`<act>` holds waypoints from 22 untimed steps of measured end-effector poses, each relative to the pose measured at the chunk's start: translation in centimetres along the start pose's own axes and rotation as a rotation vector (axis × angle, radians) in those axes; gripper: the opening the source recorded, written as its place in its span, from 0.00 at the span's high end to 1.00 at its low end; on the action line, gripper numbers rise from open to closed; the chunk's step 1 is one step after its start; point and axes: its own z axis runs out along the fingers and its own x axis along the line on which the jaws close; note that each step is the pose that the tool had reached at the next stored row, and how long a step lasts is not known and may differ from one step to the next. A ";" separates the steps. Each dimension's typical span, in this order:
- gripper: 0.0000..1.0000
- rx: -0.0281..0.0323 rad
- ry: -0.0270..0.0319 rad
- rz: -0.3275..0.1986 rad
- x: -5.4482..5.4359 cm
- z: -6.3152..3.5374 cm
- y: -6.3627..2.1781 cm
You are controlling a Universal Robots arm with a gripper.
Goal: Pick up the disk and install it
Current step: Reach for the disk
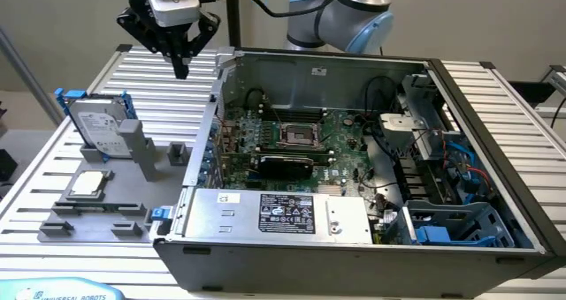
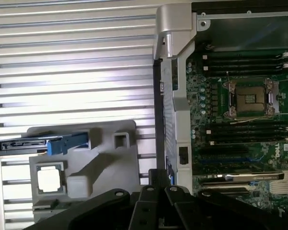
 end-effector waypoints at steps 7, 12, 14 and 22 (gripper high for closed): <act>0.89 0.0006 0.0078 0.001 3.2 0.02 0.07; 0.89 0.0010 0.0122 0.001 5.5 0.07 0.23; 0.89 0.0010 0.0133 0.001 6.4 0.11 0.31; 0.89 0.0015 0.0197 0.001 10.1 0.53 0.41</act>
